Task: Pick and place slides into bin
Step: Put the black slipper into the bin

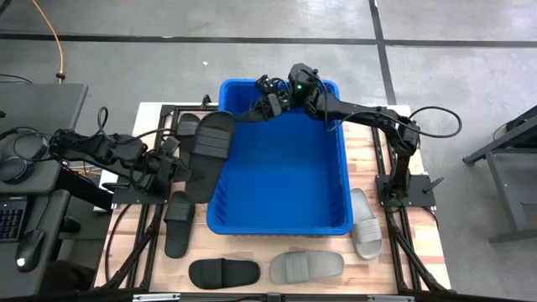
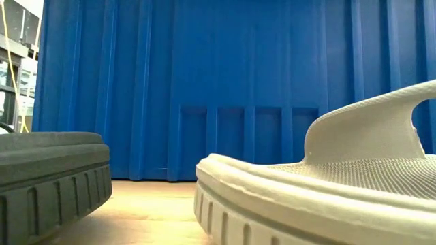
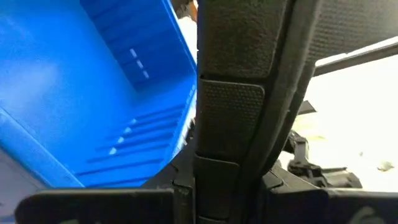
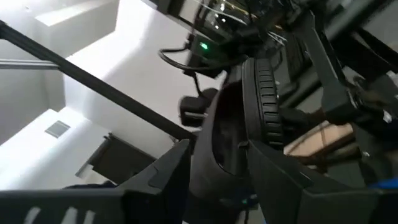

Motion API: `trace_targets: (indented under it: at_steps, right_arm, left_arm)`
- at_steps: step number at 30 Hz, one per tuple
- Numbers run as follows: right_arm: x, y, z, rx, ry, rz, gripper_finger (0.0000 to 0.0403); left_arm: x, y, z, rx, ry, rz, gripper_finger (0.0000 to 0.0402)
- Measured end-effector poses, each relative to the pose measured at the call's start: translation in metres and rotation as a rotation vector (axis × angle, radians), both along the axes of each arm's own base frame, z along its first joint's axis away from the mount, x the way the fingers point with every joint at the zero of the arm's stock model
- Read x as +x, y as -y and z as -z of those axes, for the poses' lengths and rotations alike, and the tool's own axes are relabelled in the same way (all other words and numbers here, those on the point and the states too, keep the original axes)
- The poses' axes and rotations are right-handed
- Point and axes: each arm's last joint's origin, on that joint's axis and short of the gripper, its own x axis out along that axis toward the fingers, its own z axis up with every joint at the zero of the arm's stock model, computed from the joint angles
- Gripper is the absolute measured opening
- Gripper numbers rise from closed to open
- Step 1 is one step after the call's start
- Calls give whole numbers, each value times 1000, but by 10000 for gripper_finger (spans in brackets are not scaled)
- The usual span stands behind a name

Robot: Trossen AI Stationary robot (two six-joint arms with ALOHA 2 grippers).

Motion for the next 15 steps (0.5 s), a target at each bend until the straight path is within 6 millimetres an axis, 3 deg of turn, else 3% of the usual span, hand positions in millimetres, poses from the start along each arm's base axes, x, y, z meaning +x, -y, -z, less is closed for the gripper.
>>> trace_targets:
  at_steps: [15]
  right_arm:
    - [-7, 9, 8, -13, -72, -141, 154]
  left_arm:
    - [-2, 4, 5, -85, -73, 134, 53]
